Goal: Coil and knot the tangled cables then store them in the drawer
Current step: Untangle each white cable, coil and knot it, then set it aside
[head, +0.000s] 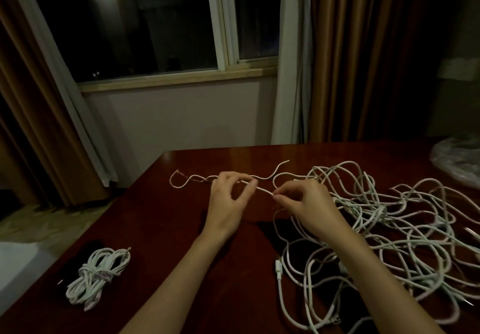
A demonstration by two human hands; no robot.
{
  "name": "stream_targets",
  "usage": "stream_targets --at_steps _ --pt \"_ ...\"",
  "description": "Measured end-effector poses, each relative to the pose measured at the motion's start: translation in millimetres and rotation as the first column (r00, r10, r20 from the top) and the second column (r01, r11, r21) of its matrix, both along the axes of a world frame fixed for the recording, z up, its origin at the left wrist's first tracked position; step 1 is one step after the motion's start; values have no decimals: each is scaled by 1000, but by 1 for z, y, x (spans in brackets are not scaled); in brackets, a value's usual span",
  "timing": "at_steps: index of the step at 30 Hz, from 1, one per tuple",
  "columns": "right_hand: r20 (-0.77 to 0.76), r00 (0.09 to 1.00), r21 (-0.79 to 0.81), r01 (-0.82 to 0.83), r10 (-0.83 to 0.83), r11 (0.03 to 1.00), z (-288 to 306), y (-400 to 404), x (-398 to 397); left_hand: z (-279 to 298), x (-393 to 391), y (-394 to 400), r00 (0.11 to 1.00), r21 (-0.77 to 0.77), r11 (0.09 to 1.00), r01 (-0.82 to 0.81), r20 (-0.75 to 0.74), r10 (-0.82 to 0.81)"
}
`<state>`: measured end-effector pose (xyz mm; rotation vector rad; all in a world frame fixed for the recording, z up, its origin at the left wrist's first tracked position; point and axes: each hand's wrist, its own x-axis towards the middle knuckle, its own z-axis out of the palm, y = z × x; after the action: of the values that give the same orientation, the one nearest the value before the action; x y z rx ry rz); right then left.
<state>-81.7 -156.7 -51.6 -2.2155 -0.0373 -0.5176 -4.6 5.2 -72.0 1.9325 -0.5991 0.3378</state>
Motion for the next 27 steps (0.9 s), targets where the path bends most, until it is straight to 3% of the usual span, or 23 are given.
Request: stream_targets --at_steps 2,4,6,9,11,14,16,17,18,20,22,24,27 --pt "10 1000 -13 -28 29 1000 1 4 -1 -3 -3 -3 995 152 988 32 90 -46" --pt "52 998 -30 -29 31 999 2 7 0 -4 -7 -8 992 128 986 111 50 -118" --pt "65 998 -27 -20 22 999 2 6 2 0 -8 -10 985 -33 986 164 -43 -165" --pt "32 999 30 -12 11 999 3 2 1 8 -3 -8 962 -330 942 60 -234 -143" --pt "34 999 20 -2 1 1000 3 0 0 12 2 -6 917 -515 855 -61 -367 -156" --pt "2 1000 -51 23 -23 998 1 -3 0 17 7 2 822 -739 622 -260 -507 -259" --pt "6 997 -75 72 -72 995 0 -7 0 19 14 12 789 -789 487 -374 -547 -280" --pt "18 996 -60 92 -91 994 0 -9 0 19 17 17 786 -782 479 -398 -560 -261" --pt "30 995 -37 99 -98 994 1 -9 0 18 19 20 793 -756 521 -397 -568 -222" --pt "41 995 -40 94 -92 995 2 -6 0 13 19 18 851 -594 739 -319 -522 -53" --pt "42 995 -87 89 -85 992 1 -2 1 5 13 11 963 -297 937 -183 -245 110" --pt "42 997 -117 76 -72 990 1 1 1 1 5 3 998 -97 993 -62 15 64" --pt "53 997 -150 64 -56 987 1 3 -1 0 -3 -6 988 126 986 107 96 -119"
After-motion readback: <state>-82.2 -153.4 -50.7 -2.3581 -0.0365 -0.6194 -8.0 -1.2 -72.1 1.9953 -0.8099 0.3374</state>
